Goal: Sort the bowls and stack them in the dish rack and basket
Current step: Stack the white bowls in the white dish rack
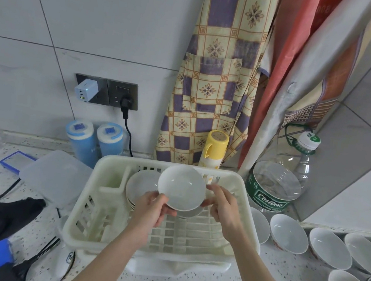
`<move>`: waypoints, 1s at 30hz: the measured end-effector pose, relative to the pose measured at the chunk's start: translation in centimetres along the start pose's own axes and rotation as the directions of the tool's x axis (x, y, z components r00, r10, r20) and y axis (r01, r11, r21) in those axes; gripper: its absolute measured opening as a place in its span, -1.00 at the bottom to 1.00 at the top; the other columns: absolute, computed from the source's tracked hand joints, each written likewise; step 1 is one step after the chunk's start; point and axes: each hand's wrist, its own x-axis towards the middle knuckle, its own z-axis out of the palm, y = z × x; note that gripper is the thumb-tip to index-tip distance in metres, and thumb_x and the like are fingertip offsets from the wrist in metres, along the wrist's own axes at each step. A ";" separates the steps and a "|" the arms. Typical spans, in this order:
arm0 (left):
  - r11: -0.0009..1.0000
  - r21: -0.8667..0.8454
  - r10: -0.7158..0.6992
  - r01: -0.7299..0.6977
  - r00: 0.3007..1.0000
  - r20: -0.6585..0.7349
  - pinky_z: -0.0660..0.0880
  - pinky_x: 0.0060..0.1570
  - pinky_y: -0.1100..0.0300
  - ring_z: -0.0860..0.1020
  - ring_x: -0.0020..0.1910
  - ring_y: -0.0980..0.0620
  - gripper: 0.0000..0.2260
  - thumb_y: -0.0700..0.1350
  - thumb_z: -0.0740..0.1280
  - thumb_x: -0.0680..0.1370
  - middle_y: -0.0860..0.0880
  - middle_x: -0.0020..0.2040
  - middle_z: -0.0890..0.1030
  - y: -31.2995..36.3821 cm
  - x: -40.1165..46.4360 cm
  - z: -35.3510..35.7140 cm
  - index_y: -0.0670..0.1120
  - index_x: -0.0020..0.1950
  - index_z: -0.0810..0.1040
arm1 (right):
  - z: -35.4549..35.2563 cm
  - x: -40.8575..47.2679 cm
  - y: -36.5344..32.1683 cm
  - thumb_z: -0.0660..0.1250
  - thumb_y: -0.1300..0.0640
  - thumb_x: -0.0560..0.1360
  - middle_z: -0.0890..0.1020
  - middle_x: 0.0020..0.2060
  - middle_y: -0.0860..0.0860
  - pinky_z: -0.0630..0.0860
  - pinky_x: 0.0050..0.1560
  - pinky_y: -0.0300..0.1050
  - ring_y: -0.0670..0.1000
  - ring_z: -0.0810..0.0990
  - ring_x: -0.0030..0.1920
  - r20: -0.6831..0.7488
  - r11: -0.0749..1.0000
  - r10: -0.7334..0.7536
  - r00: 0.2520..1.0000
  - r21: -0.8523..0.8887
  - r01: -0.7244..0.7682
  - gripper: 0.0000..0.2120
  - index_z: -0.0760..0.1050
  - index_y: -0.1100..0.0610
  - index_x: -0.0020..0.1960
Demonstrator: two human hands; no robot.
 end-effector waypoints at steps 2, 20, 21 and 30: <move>1.000 -0.003 -0.017 0.016 1.000 -0.011 0.17 -0.61 0.31 0.23 -0.62 0.11 -0.87 -0.17 0.24 0.57 -0.19 -0.32 0.70 -0.4 0.1 1.0 -0.10 0.04 0.57 | -0.5 -0.3 -0.1 0.30 0.02 0.51 0.64 -0.40 0.18 0.15 -0.59 -0.27 -0.06 0.22 -0.60 0.039 0.999 0.000 0.999 0.046 -0.002 -0.75 0.59 0.15 0.08; 0.953 0.165 -0.261 0.255 0.965 0.015 0.24 -0.61 0.34 0.41 -0.57 0.12 -0.61 0.26 0.29 0.53 -0.02 -0.25 0.74 -2.7 1.6 1.7 -0.07 0.03 0.56 | 0.0 1.9 2.2 0.18 0.31 0.48 0.66 -0.35 0.16 0.30 -0.56 -0.36 -0.18 0.46 -0.61 -0.090 0.952 0.040 0.995 -0.300 -0.065 -0.82 0.57 0.24 -0.12; 0.951 0.172 -0.263 0.257 0.965 0.010 0.24 -0.61 0.33 0.41 -0.58 0.12 -0.61 0.25 0.30 0.54 -0.03 -0.25 0.74 -2.9 1.8 1.6 -0.08 0.03 0.57 | 0.0 2.0 2.4 0.17 0.31 0.48 0.67 -0.34 0.17 0.29 -0.57 -0.37 -0.19 0.45 -0.61 -0.090 0.947 0.042 0.995 -0.314 -0.069 -0.82 0.56 0.24 -0.14; 0.936 0.191 -0.294 0.295 0.955 -0.034 0.26 -0.58 0.36 0.45 -0.60 0.13 -0.67 0.18 0.33 0.55 -0.04 -0.26 0.74 -4.0 2.2 1.7 -0.07 0.07 0.48 | 0.4 2.8 3.6 0.17 0.26 0.46 0.63 -0.52 -0.01 0.43 -0.36 -0.20 0.00 0.61 -0.35 -0.069 0.867 0.051 0.996 -0.492 -0.079 -0.80 0.52 0.20 -0.26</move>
